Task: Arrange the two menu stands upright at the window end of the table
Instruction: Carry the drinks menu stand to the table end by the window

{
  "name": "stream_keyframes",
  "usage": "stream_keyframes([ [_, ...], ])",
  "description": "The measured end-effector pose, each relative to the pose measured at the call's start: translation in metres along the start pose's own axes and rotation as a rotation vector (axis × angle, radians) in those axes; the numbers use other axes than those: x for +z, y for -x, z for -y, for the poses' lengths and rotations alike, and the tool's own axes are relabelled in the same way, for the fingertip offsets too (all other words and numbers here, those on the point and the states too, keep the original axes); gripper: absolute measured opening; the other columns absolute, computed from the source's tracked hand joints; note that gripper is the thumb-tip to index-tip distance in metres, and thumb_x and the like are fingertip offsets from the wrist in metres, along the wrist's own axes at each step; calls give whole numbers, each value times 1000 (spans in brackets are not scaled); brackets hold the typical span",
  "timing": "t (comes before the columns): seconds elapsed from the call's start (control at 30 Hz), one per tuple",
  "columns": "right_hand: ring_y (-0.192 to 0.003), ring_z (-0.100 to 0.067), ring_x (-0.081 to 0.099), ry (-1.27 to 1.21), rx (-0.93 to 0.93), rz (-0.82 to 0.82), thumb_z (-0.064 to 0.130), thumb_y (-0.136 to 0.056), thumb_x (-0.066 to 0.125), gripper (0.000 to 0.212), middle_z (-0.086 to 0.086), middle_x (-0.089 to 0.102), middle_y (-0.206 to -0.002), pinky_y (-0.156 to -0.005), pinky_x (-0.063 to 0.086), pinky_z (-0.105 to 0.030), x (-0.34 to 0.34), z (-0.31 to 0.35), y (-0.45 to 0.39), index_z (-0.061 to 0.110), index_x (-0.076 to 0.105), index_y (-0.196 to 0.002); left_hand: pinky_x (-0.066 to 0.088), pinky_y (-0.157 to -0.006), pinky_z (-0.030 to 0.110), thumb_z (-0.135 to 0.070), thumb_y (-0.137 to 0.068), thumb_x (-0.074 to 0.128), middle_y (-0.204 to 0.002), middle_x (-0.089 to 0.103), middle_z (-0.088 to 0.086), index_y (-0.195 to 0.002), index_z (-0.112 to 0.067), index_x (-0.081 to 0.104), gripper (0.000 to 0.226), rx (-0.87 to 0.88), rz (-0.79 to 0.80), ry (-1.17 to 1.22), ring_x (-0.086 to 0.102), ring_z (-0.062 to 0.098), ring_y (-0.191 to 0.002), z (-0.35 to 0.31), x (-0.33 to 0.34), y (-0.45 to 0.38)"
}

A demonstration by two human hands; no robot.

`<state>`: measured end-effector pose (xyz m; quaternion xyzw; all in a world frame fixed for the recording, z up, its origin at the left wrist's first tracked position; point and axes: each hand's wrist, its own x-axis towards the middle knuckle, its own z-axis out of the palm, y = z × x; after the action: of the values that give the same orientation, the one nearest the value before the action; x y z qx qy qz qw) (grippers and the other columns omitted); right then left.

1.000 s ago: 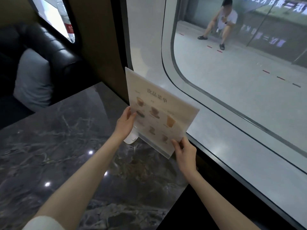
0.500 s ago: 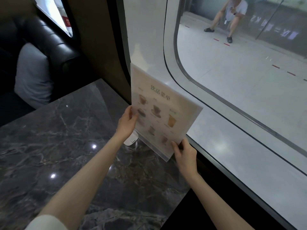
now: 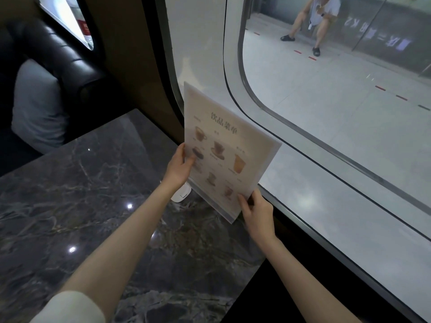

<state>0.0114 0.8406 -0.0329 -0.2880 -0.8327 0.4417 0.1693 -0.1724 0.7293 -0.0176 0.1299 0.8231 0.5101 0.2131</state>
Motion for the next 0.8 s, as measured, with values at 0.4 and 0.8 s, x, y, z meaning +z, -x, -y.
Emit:
stream_keyframes([
  [0.4,-75,-22,60,182,140,-20,30,-87,59,19,-1,62,-80,-67,51,-39,-3,-1,9,13,53,-94,36,-104,37,-33,-96,41,-146,42,4,-143,-19,29,50,73,12,-70,41,23,-132,3,-1,7],
  [0.8,-71,-33,64,321,72,99,34,-92,46,28,-14,68,-77,-63,54,-44,38,37,43,9,56,-86,47,-69,40,-23,-91,42,-94,68,14,-98,-5,64,29,271,-301,-744,63,34,-85,50,-48,106],
])
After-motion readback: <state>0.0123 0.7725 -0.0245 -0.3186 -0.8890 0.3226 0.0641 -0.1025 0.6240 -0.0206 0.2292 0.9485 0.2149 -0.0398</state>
